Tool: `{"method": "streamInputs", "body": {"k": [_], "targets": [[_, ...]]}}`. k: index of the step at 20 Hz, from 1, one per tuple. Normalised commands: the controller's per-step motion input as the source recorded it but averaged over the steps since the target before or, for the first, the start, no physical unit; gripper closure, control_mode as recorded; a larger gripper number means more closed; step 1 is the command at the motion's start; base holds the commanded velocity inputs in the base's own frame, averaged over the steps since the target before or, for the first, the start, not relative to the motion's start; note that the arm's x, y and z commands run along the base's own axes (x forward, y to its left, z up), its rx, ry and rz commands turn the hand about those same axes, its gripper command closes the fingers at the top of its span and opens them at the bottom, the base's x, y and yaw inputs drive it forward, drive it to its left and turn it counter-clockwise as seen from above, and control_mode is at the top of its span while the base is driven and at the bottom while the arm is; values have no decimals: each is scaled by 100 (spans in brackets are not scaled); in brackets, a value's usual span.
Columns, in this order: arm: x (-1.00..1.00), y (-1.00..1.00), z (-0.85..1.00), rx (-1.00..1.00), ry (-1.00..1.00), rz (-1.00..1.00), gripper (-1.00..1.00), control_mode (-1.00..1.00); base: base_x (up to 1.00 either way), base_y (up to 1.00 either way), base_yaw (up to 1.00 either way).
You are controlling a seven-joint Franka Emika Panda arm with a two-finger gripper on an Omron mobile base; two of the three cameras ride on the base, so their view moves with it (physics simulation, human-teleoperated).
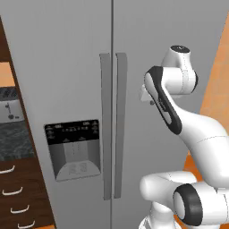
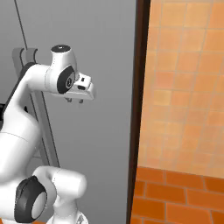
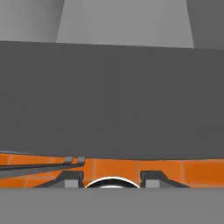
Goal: Take the strawberry from the fridge and place it on top of the pancake, located on the dining counter.
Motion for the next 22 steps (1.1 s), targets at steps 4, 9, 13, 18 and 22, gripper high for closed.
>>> {"method": "streamInputs", "body": {"k": [4, 9, 13, 18, 22], "targets": [[-2, 0, 0, 0, 0, 0, -100, 100, -30, 0, 0], [0, 0, 0, 0, 0, 0, -100, 100, -81, 29, 0], [0, 0, 0, 0, 0, 0, -100, 100, -44, 69, 0], [0, 0, 0, 0, 0, 0, -100, 100, -30, 47, 0], [0, 0, 0, 0, 0, 0, -100, 100, -69, 15, 0]]}}
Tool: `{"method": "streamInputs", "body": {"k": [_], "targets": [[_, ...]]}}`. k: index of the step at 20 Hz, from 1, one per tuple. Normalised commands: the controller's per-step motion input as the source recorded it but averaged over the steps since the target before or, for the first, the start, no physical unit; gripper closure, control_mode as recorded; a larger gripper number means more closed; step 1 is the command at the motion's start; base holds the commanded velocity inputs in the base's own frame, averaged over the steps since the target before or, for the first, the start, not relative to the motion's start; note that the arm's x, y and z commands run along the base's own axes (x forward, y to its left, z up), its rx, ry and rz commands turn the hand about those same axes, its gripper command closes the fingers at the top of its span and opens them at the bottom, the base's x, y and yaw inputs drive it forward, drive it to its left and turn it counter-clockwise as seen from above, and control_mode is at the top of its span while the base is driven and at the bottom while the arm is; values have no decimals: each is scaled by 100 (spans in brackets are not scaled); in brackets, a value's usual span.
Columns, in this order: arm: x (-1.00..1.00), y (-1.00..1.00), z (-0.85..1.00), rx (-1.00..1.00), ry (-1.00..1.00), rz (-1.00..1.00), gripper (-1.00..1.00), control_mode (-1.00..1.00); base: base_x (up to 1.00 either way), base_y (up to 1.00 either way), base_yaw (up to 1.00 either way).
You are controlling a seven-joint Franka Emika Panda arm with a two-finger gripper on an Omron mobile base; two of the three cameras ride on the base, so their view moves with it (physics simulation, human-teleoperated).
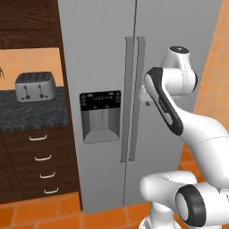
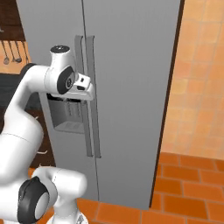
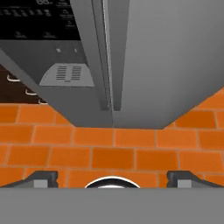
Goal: Take the strawberry from the fridge and place it on top of the pancake, located on the dining counter.
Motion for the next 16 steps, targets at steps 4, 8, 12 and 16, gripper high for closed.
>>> {"method": "streamInputs", "body": {"k": [4, 8, 12, 16], "targets": [[0, 0, 0, 0, 0, 0, -100, 100, -93, 0, 0], [0, 0, 0, 0, 0, 0, -100, 100, -52, 0, 0], [17, -1, -3, 0, -20, 4, -100, -100, 0, 0, 0], [22, -1, 14, 0, -66, 13, -100, -100, 0, 0, 0]]}}
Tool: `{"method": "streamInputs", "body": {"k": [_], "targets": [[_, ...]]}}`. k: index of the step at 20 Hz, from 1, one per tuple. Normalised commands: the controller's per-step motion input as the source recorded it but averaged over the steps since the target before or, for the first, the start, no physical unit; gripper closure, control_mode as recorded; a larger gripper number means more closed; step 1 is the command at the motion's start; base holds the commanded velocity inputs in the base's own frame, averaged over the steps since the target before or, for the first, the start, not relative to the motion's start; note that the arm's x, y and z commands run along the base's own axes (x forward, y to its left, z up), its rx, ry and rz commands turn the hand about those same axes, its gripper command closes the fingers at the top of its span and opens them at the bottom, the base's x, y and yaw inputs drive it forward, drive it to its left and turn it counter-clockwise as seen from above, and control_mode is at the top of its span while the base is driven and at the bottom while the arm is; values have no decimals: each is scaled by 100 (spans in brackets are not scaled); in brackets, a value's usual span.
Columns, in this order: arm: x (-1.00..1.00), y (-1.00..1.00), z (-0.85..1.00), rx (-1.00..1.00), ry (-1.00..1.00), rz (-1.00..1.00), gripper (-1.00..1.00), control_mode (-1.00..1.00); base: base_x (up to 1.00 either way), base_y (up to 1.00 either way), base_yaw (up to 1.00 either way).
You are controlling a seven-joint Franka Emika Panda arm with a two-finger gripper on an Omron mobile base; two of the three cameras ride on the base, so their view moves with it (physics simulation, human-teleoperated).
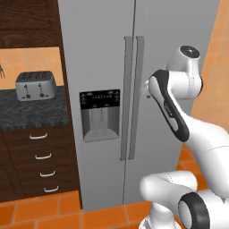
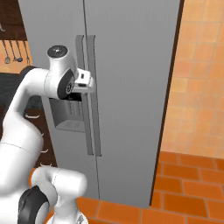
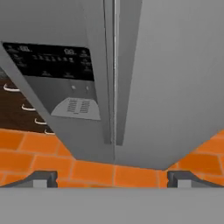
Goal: Take the strawberry from the fridge and place it on top of the pancake, located on the dining counter.
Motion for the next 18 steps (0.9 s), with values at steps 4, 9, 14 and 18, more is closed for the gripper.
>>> {"method": "streamInputs", "body": {"k": [4, 9, 14, 18], "targets": [[63, -1, 52, 0, -20, -1, -100, -100, 0, 0, 0], [51, 0, 10, 0, -16, -1, -100, -100, 0, 0, 0], [50, 0, 0, 0, -4, 0, -100, -100, 0, 0, 0], [39, 0, 2, 0, -6, 0, -100, -100, 0, 0, 0]]}}
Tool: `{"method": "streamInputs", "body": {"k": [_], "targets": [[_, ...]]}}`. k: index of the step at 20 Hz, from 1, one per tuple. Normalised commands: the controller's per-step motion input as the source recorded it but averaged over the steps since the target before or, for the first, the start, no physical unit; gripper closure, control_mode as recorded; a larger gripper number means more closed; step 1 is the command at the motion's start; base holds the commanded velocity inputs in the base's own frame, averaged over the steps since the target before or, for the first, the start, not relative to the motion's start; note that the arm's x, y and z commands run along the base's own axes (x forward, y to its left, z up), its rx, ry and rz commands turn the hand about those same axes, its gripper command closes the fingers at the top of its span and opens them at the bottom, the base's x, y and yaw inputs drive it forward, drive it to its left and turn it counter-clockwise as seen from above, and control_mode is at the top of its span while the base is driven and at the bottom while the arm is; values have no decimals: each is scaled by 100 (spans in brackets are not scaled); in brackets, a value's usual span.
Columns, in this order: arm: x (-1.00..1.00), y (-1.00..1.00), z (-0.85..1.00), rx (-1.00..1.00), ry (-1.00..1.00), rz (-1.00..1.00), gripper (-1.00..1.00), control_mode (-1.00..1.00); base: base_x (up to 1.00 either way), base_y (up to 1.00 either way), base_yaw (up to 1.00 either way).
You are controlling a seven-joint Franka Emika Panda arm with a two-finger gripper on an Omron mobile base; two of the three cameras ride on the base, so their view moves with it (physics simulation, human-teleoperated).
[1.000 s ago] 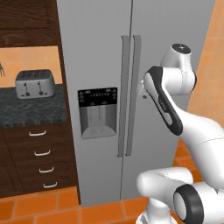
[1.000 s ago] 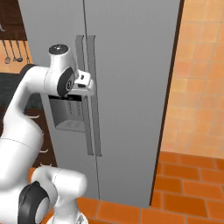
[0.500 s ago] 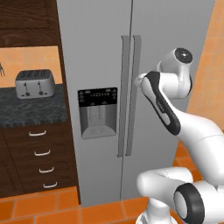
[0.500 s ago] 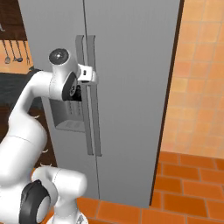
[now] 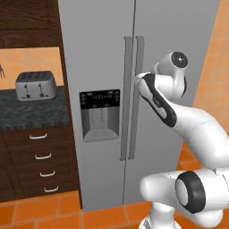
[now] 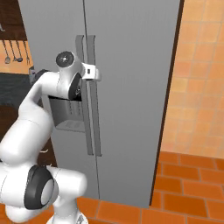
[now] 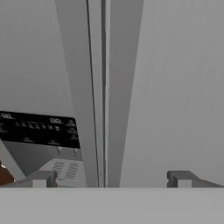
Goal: Take the strawberry from the fridge and place it on top of the pancake, located on the dining counter.
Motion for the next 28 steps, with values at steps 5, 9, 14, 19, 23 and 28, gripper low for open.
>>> {"method": "streamInputs", "body": {"k": [5, 9, 14, 19, 23, 28], "targets": [[46, 0, 4, 0, -1, 0, -100, -100, 0, 0, 0], [53, 0, 3, 1, 0, 0, -100, -100, 0, 0, 0], [59, 0, 0, 2, -10, 0, -100, -100, 0, 0, 0], [67, 0, 0, 1, -8, -1, -100, -100, 0, 0, 0], [76, 0, 0, 0, 0, 0, -100, -100, 0, 0, 0], [68, 0, 0, 0, -3, 0, -100, -100, 0, 0, 0]]}}
